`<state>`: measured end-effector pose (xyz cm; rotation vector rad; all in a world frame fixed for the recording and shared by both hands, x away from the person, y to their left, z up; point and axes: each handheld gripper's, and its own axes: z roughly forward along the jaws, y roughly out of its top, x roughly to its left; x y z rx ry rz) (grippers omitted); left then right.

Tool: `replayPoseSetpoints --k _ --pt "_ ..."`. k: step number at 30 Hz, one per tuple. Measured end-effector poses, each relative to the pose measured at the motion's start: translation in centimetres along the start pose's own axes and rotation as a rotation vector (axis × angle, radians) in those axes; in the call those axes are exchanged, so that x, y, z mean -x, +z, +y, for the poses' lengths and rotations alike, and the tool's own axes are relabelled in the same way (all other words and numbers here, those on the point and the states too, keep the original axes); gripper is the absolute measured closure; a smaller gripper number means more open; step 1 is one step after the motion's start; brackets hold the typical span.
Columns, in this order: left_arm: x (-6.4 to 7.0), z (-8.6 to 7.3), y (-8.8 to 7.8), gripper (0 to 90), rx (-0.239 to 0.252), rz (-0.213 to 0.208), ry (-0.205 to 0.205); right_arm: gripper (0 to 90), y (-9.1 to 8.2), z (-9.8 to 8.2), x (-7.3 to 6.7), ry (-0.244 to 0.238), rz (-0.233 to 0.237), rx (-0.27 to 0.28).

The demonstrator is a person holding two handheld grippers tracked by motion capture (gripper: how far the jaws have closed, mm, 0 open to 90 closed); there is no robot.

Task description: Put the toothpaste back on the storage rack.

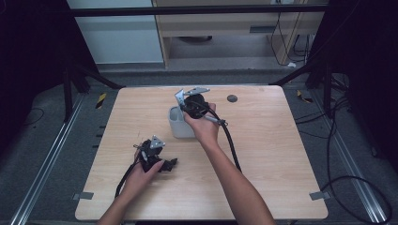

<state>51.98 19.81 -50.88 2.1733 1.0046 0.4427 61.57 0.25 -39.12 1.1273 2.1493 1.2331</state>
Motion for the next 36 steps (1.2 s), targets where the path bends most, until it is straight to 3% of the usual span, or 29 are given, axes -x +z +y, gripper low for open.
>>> replayPoseSetpoints --k 10,21,36 --pt "0.0 0.0 0.0 0.0 0.0 0.0 0.001 75.1 0.0 0.07 -0.01 -0.002 0.001 -0.007" --pt "0.0 0.0 0.0 0.0 0.0 0.001 0.001 68.1 -0.06 0.03 0.13 0.0 0.001 -0.013" --pt "0.0 0.0 0.0 0.0 0.0 0.001 0.001 48.8 -0.32 0.01 0.16 0.004 -0.016 -0.021"
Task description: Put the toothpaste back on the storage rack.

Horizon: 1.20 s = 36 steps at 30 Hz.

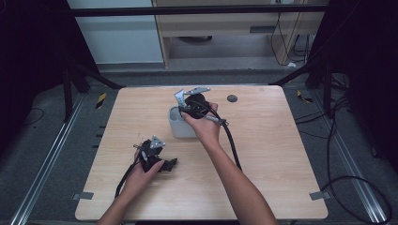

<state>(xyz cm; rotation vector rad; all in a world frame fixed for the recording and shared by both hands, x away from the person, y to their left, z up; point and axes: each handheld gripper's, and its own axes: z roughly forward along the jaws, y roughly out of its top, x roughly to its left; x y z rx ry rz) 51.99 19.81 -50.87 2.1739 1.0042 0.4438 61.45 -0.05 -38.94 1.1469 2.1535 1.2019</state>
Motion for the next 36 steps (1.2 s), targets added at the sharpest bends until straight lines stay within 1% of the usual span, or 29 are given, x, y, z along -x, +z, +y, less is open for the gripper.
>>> replayPoseSetpoints --k 5,9,10,12,13,15,21,23,25,27,31,32,34,36 --pt "0.0 0.0 0.0 0.0 0.0 0.0 0.001 41.4 -0.2 0.1 0.0 -0.003 -0.005 0.004" --pt "0.0 0.0 0.0 0.0 0.0 -0.001 0.001 39.2 -0.4 0.1 0.0 -0.007 0.003 0.004" --pt "0.0 0.0 0.0 0.0 0.0 -0.001 0.001 37.7 -0.6 0.1 0.0 -0.022 -0.002 -0.001" --pt "0.0 0.0 0.0 0.0 0.0 -0.001 0.001 37.1 -0.7 0.1 0.0 -0.027 -0.006 -0.001" --pt "0.0 0.0 0.0 0.0 0.0 -0.001 0.001 36.0 -0.9 0.1 0.0 -0.04 -0.012 -0.003" --pt "0.0 0.0 0.0 0.0 0.0 -0.001 0.001 35.2 -1.0 0.1 0.1 -0.041 -0.011 -0.004" --pt "0.0 0.0 0.0 0.0 0.0 -0.001 0.001 28.0 -1.7 0.2 0.4 -0.042 -0.001 0.008" --pt "0.0 0.0 0.0 0.0 0.0 -0.001 0.001 27.5 -1.8 0.2 0.5 -0.043 0.0 0.008" --pt "0.0 0.0 0.0 0.0 0.0 -0.001 0.001 26.6 -2.3 0.2 0.5 -0.058 -0.003 0.01" --pt "0.0 0.0 0.0 0.0 0.0 -0.001 0.001 24.2 -2.9 0.1 0.6 -0.048 0.011 0.018" --pt "0.0 0.0 0.0 0.0 0.001 0.0 0.001 21.4 -3.5 0.0 0.7 -0.05 0.02 0.021" --pt "0.0 0.0 0.0 0.0 0.001 0.0 0.0 19.2 -3.9 0.0 0.9 -0.059 0.023 0.021" --pt "0.0 0.0 0.0 0.0 0.001 0.0 0.0 17.1 -4.2 0.0 1.0 -0.058 0.031 0.018" --pt "0.0 0.0 0.0 0.0 0.001 0.0 -0.001 15.4 -4.5 -0.1 1.2 -0.068 0.029 0.012"
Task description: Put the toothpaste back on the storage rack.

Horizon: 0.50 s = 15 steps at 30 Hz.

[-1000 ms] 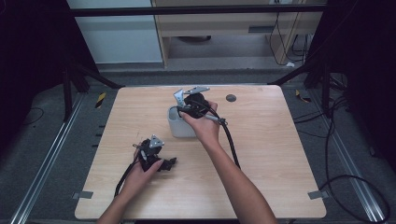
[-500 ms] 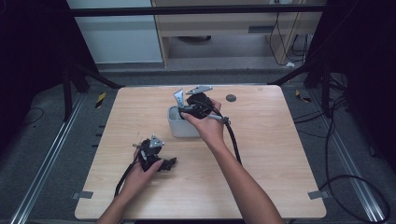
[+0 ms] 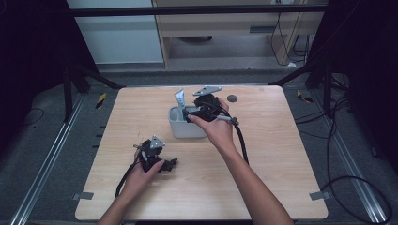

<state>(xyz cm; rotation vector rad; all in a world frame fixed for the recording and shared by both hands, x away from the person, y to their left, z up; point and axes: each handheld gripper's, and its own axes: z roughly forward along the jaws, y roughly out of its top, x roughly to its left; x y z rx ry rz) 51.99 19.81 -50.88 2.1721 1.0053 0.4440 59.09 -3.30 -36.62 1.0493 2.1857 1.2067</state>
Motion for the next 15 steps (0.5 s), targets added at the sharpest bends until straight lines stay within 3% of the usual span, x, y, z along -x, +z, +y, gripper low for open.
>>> replayPoseSetpoints --k 4,6,10,15 --pt "0.0 0.0 0.0 0.0 0.0 0.0 0.0 12.8 -0.4 -0.1 0.3 0.001 0.0 -0.007" --pt "0.0 0.0 0.0 0.0 0.0 -0.001 0.0 10.1 -0.7 -0.1 0.4 -0.011 -0.031 -0.026" --pt "0.0 0.0 0.0 0.0 0.0 -0.001 -0.001 8.7 -1.1 -0.2 0.5 -0.024 -0.051 -0.037" --pt "0.0 0.0 0.0 0.0 0.0 -0.001 -0.001 7.4 -2.1 -0.4 1.1 -0.022 -0.051 -0.03"
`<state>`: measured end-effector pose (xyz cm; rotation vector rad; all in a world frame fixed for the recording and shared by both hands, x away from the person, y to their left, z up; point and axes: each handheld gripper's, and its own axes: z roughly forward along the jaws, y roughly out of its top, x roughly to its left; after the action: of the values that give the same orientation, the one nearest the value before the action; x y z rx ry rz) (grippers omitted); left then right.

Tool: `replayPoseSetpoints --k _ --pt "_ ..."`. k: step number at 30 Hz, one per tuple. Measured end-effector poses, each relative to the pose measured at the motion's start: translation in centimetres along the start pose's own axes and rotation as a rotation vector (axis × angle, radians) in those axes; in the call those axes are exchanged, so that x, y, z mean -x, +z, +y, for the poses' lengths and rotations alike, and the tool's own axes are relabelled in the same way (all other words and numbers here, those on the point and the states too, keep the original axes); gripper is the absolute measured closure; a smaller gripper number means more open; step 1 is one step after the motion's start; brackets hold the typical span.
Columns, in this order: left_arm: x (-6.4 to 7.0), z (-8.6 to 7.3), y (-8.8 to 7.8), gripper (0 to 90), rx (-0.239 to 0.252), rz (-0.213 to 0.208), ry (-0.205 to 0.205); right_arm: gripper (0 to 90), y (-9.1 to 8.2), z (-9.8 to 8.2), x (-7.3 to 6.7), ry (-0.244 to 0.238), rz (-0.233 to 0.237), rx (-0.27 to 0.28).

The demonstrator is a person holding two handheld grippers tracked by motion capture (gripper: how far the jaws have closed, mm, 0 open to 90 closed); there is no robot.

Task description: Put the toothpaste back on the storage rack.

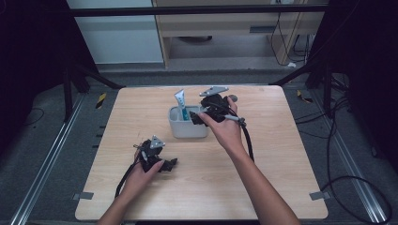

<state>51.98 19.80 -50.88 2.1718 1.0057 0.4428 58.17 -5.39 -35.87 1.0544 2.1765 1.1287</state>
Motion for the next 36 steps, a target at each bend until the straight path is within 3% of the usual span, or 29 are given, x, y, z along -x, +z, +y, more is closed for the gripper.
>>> replayPoseSetpoints --k 8,15,22,36 --pt "0.0 0.0 0.0 0.0 -0.003 0.0 0.004 9.5 -1.2 -1.2 1.5 0.02 -0.016 -0.003" --pt "0.0 0.0 0.0 0.0 -0.001 0.0 0.005 9.4 -2.5 -2.9 3.2 0.007 -0.055 -0.016" --pt "0.0 0.0 0.0 0.0 -0.002 0.0 0.006 6.7 -3.7 -4.7 5.1 0.035 -0.079 -0.05" --pt "0.0 0.0 0.0 0.0 -0.002 0.0 0.006 6.6 -4.4 -8.1 7.5 0.087 -0.114 -0.101"
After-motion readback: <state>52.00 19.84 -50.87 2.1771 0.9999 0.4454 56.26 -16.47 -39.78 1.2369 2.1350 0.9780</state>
